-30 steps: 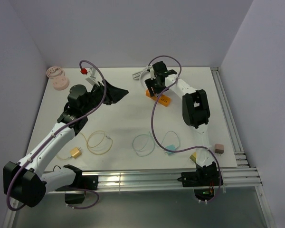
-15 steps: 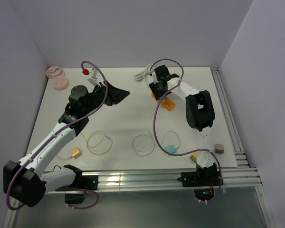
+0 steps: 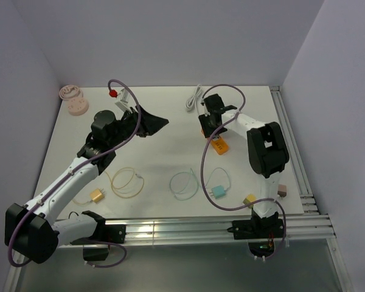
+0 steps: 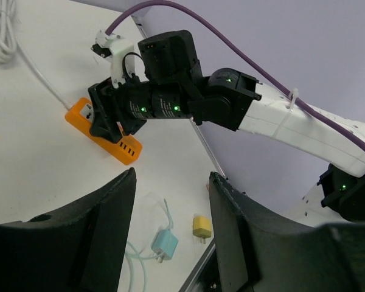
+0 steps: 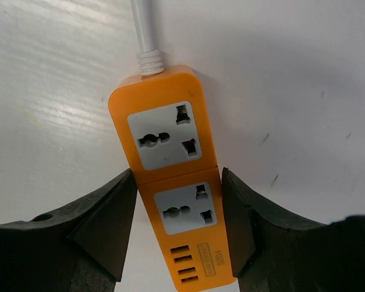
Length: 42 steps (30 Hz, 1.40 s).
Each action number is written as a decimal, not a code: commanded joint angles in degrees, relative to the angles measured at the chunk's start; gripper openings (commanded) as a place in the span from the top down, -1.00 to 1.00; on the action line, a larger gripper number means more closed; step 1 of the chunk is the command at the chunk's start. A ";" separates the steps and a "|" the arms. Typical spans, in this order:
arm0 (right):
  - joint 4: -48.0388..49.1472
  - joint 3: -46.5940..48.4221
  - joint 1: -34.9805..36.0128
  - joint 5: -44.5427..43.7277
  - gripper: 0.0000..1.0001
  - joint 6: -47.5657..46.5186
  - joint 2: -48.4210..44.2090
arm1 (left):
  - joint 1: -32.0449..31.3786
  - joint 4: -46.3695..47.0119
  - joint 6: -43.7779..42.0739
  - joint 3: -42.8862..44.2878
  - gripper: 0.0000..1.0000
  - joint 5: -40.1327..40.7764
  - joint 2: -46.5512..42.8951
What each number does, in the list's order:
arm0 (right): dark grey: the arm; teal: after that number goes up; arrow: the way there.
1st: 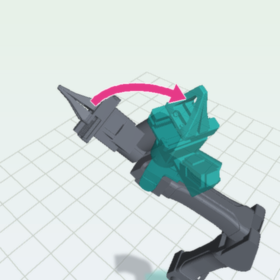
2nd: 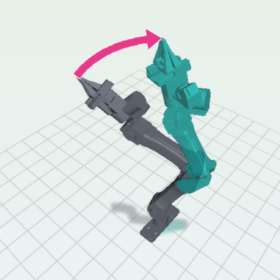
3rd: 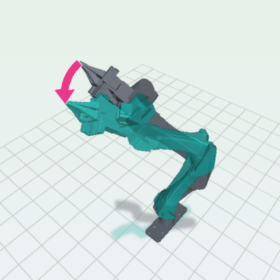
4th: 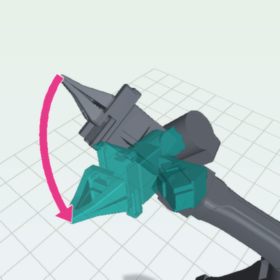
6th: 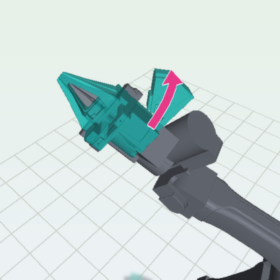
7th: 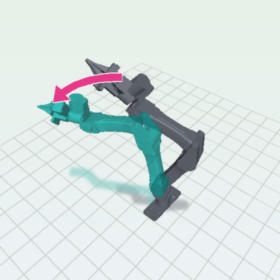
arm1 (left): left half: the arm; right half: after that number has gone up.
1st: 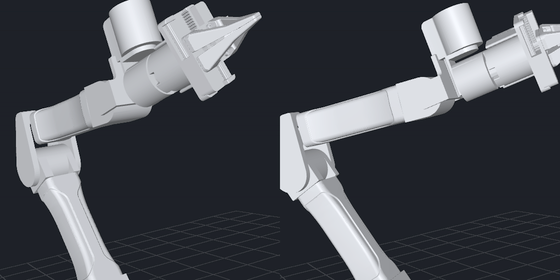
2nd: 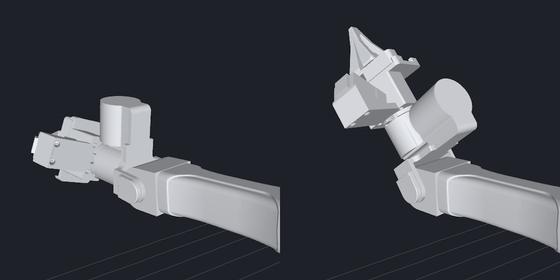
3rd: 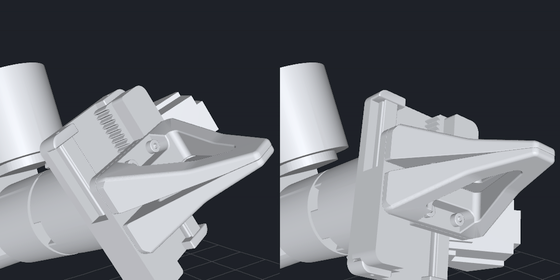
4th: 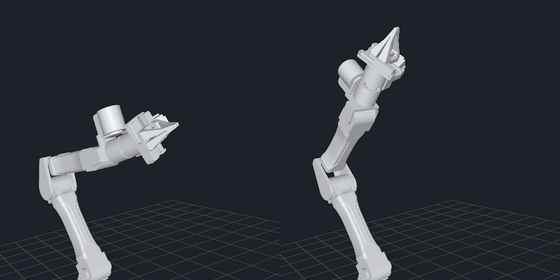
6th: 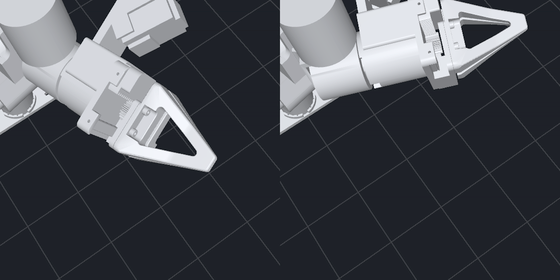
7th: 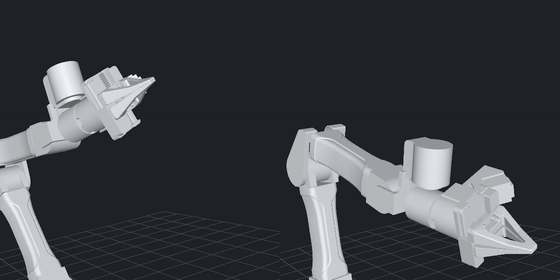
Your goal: Insert the plug
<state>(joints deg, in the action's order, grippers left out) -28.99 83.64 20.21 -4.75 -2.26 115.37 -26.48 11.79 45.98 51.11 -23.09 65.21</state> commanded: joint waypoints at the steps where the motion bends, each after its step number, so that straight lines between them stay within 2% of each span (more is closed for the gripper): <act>1: -2.12 -4.00 -0.26 -0.08 1.00 6.20 -2.95 | -0.59 2.97 0.08 -0.14 -0.13 -0.37 0.00; 8: -2.73 -3.04 0.27 -0.25 1.00 9.90 -0.59 | -0.94 2.98 0.17 0.74 -0.12 -0.55 1.15; 15: 0.69 -10.06 1.59 0.79 1.00 16.32 -5.07 | -1.65 1.75 -0.36 0.65 -0.14 1.38 0.62; 17: 2.36 -10.68 1.59 1.24 0.84 17.29 -5.68 | -1.73 1.57 -0.36 0.92 -0.14 1.73 1.14; 18: 2.45 -10.69 1.59 0.89 0.62 17.64 -5.42 | -1.82 1.65 -0.27 0.83 -0.14 1.56 1.50; 21: 3.85 -11.21 1.77 -0.33 0.20 18.61 -5.86 | -1.91 1.57 -0.10 1.01 -0.14 1.47 2.02; 24: 5.96 -11.91 1.85 -1.48 -0.07 19.48 -7.53 | -2.17 1.48 -0.19 0.83 -0.18 2.17 1.68; 26: 6.67 -11.92 2.03 -1.75 -0.18 19.49 -9.11 | -2.35 1.39 -0.36 0.66 -0.22 2.52 1.33; 27: 6.67 -11.74 2.20 -2.19 -0.36 19.49 -9.55 | -2.44 1.39 -0.45 0.66 -0.24 2.79 1.32; 30: 6.14 -11.48 2.38 -3.24 -0.60 19.22 -11.48 | -2.52 1.04 -0.80 0.83 -0.33 3.05 1.50; 34: 5.27 -12.88 2.91 -4.99 -0.68 20.10 -15.96 | -2.70 1.30 -0.98 0.74 -0.42 2.88 1.67; 38: 1.84 -16.38 3.61 -11.48 -0.68 25.01 -22.10 | -2.61 1.22 -1.41 0.39 -0.43 3.31 1.41; 41: -0.36 -21.21 4.23 -10.64 -0.59 32.91 -29.31 | -2.70 1.48 -1.42 -0.48 -0.43 3.32 0.80; 42: 0.33 -26.02 4.14 -8.71 -0.50 36.33 -33.85 | -2.61 2.18 -0.98 -0.75 -0.43 3.14 0.71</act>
<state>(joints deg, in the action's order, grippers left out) -26.17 63.94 23.83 -12.53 24.58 89.45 -28.77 11.57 45.74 50.96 -20.34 67.22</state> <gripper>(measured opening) 0.774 0.715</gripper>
